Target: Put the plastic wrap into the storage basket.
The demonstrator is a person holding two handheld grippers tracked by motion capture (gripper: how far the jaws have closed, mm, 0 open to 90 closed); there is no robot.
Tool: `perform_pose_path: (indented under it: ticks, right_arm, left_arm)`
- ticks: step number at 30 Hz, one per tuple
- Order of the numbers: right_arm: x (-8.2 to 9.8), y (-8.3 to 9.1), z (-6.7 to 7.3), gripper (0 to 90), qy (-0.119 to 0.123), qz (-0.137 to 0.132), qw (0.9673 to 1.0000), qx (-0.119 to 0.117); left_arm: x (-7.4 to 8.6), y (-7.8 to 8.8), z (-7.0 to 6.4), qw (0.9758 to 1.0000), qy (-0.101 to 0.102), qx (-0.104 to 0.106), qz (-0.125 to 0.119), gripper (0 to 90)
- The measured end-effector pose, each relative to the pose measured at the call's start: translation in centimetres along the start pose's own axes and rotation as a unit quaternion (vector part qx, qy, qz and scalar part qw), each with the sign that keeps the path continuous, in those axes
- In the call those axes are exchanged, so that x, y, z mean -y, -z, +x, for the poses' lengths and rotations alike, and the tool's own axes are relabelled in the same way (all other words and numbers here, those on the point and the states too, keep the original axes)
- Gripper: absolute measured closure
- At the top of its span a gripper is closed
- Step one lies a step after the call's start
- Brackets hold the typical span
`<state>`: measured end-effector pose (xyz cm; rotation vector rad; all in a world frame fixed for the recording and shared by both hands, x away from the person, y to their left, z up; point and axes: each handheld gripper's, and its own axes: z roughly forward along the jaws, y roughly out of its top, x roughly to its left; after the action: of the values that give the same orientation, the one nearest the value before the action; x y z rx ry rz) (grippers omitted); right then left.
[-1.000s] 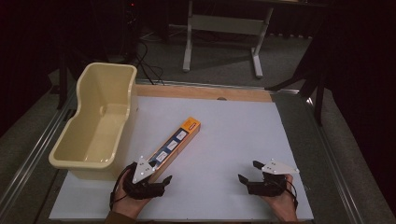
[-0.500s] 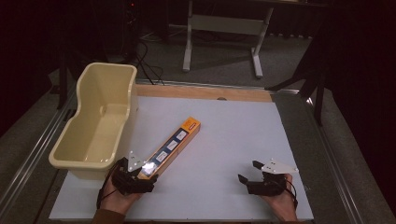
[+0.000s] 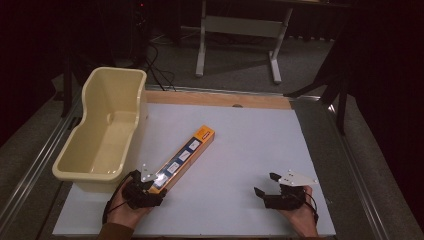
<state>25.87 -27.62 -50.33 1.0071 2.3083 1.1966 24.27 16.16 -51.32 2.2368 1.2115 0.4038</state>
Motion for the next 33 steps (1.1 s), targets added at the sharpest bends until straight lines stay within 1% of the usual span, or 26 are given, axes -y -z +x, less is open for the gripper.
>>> perform_pose_path:
  ticks: [3,7,10,15,17,18,20,21,22,23,24,25,26,27,28,29,30,32,33]
  right_arm:
    - [0.0,-0.1,0.0,20.5,0.000,0.001,1.0000,-0.001]
    - [-0.1,-0.2,0.0,20.9,0.001,0.002,1.0000,-0.002]
    - [-0.1,-0.2,0.0,21.1,0.000,0.002,1.0000,-0.001]
    - [-0.1,-0.2,-0.1,21.4,-0.001,0.001,1.0000,-0.002]
    - [-0.1,-0.2,-0.1,21.5,-0.001,0.002,1.0000,-0.002]
    - [-0.1,-0.2,-0.1,21.5,-0.001,0.002,1.0000,-0.002]
    - [-0.1,-0.2,-0.2,21.6,-0.003,0.002,1.0000,0.000]
    - [-0.1,-0.2,-0.2,21.6,-0.003,0.002,1.0000,0.000]
    - [-0.1,-0.2,-0.2,21.8,-0.006,0.003,1.0000,0.002]
    - [-0.1,-0.2,-0.2,21.8,-0.006,0.003,1.0000,0.002]
    - [0.1,-0.1,-0.5,22.0,-0.015,0.008,0.9998,0.007]
    - [0.1,0.0,-0.6,22.0,-0.018,0.008,0.9998,0.009]
    - [0.1,0.0,-0.7,22.1,-0.020,0.007,0.9997,0.009]
    - [0.1,0.0,-0.7,22.1,-0.021,0.007,0.9997,0.009]
    - [0.1,0.0,-0.7,22.1,-0.021,0.007,0.9997,0.009]
    - [0.1,-0.1,-0.6,22.1,-0.019,0.009,0.9997,0.008]
    - [0.1,-0.1,-0.6,22.1,-0.019,0.010,0.9997,0.008]
    - [0.1,-0.2,-0.5,22.1,-0.018,0.012,0.9997,0.007]
    - [0.1,-0.2,-0.5,22.1,-0.018,0.012,0.9997,0.007]
  left_arm:
    - [-0.1,-0.1,-0.3,1.0000,-0.006,0.000,-0.002,38.6]
    - [-0.8,-0.6,-1.1,0.9997,-0.021,0.014,-0.002,38.7]
    - [-1.6,-1.2,-2.2,0.9990,-0.035,0.026,-0.003,38.7]
    - [-3.2,-2.3,-4.3,0.9978,-0.054,0.038,-0.004,38.6]
    - [-3.7,-2.7,-5.0,0.9979,-0.053,0.037,-0.005,38.1]
    - [-3.9,-3.0,-5.2,0.9981,-0.049,0.038,-0.003,37.0]
    - [-4.1,-3.5,-5.3,0.9982,-0.046,0.037,0.008,30.8]
    - [-4.1,-3.5,-5.3,0.9982,-0.046,0.037,0.008,28.9]
    - [-4.0,-3.6,-5.2,0.9983,-0.041,0.042,0.007,28.9]
    - [-4.0,-3.6,-5.2,0.9983,-0.041,0.042,0.007,28.0]
    - [-3.6,-2.6,-4.7,0.9986,-0.027,0.043,-0.017,26.8]
    - [-3.5,-2.0,-4.5,0.9982,-0.024,0.046,-0.029,26.9]
    - [-3.4,-1.4,-4.4,0.9979,-0.024,0.047,-0.037,26.9]
    - [-3.3,-0.7,-4.3,0.9967,-0.027,0.057,-0.051,27.1]
    - [-3.3,-0.7,-4.3,0.9967,-0.027,0.057,-0.051,28.9]
    - [-2.9,0.6,-3.9,0.9942,-0.020,0.071,-0.079,30.2]
    - [-2.6,1.6,-3.5,0.9923,-0.017,0.076,-0.097,32.1]
    - [-1.9,3.0,-2.9,0.9896,-0.020,0.074,-0.122,38.8]
    - [-1.4,3.5,-2.6,0.9887,-0.021,0.073,-0.129,42.6]
